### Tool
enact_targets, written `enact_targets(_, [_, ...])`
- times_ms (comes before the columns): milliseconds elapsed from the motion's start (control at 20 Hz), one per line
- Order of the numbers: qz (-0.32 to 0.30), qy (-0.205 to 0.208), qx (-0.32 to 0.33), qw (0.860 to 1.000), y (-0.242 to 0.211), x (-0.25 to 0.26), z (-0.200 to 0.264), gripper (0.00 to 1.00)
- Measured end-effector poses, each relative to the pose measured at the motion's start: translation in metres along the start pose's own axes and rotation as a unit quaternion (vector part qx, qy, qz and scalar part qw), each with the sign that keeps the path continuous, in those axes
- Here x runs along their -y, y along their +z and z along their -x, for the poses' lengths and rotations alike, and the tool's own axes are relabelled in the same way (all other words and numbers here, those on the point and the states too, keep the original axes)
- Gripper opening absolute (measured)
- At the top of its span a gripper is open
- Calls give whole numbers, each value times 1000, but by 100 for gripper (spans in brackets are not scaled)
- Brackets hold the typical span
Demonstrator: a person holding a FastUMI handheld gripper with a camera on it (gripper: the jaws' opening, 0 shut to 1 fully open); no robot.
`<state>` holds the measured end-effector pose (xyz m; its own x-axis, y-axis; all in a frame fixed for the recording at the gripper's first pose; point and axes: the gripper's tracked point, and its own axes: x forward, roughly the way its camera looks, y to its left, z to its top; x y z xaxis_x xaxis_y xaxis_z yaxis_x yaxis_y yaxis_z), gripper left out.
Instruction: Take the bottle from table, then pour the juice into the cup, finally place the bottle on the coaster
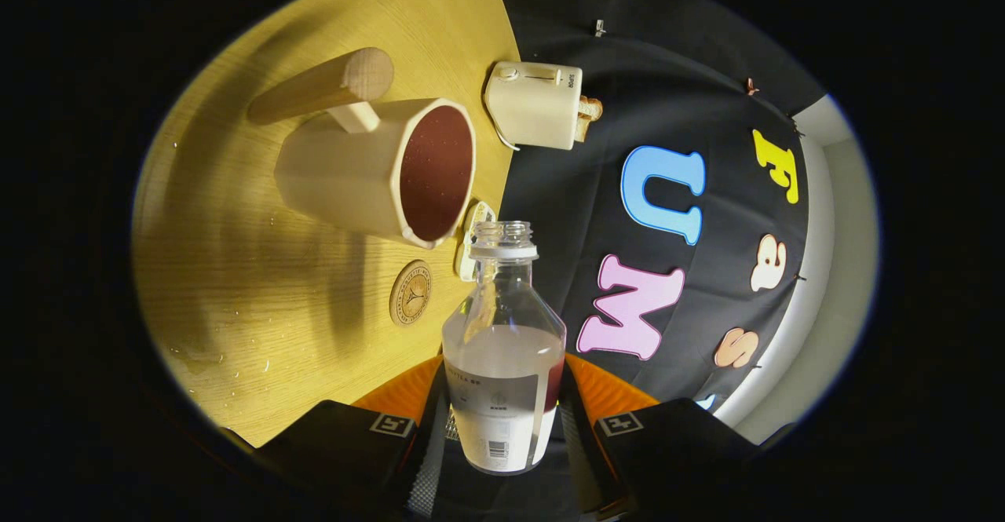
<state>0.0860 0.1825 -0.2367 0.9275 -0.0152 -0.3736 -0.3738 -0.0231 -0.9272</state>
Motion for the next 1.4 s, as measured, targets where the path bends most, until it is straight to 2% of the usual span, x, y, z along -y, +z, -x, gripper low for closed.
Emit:
enact_targets(300, [28,-8,16,999,2,3,0,69])
enact_targets(1400, [69,-22,30,997,5,13,-6,69])
